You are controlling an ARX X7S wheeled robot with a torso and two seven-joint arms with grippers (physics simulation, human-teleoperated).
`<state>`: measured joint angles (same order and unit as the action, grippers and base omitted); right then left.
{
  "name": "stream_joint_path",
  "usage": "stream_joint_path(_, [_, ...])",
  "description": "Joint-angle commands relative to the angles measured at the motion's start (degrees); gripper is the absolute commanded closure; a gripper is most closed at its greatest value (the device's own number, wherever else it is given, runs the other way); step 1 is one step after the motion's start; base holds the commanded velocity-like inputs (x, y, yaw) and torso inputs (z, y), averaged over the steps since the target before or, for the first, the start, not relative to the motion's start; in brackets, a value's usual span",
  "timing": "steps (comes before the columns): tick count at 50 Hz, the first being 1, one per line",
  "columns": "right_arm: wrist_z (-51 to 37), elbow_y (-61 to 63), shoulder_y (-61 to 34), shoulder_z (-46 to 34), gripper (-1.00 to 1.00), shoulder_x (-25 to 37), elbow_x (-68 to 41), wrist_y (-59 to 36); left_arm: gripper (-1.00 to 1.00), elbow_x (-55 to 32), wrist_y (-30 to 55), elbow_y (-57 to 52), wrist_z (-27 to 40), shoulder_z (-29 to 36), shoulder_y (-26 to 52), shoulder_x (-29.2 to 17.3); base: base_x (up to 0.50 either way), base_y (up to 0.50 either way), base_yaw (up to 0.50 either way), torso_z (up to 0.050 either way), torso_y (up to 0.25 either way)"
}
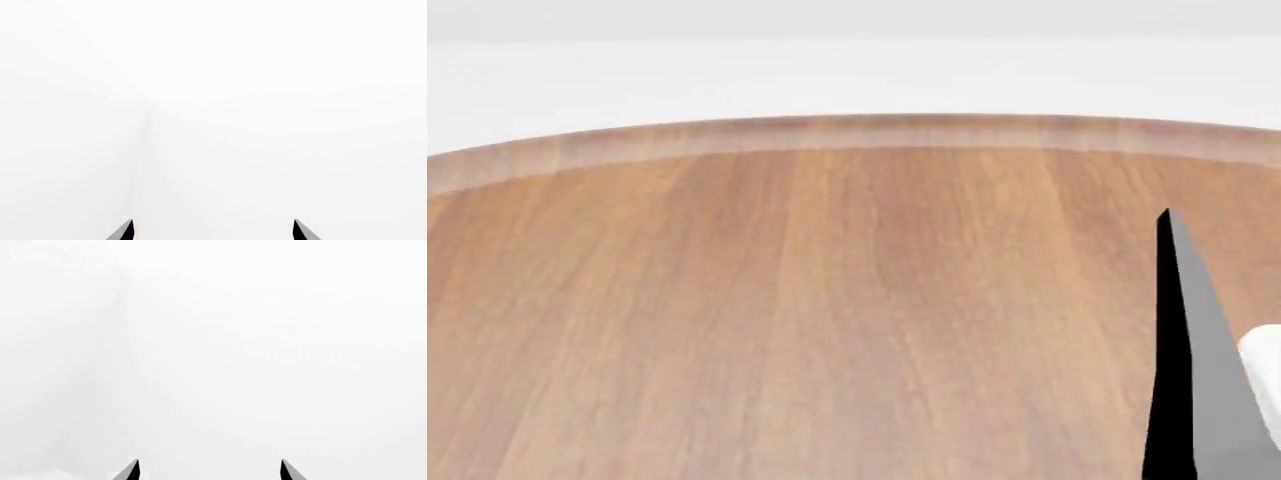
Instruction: Pick the milk and place it in the basket.
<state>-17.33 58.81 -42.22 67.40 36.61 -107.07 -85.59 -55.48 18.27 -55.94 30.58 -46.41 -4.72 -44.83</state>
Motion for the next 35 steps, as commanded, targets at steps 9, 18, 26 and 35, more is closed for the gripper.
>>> stream_joint_path(9, [35.8,-5.4,28.1,-42.7,-1.0,-4.4,60.5,36.2,-1.0,1.6,-0.1,-0.5,-1.2,-0.4,-0.7,0.9,0.0,0.0,0.0,0.0,0.0])
stream_joint_path(18, [40.2,-9.6,30.5,-53.0,-1.0,-4.7,69.5,41.9,-1.0,1.6,-0.4,-0.4,-1.3,-0.7,-1.0,0.9,0.0,0.0,0.0,0.0,0.0])
stream_joint_path(26, [44.1,-12.4,32.8,-59.2,-1.0,-4.6,73.2,45.4,-1.0,1.8,-0.6,-0.2,-1.3,-0.3,-1.0,0.9,0.0,0.0,0.0,0.0,0.0])
stream_joint_path(35, [46.8,-15.8,34.4,-64.8,-1.0,-4.9,76.7,48.5,-1.0,2.1,-0.9,-0.1,-1.4,0.0,-1.2,1.0,0.0,0.0,0.0,0.0,0.0])
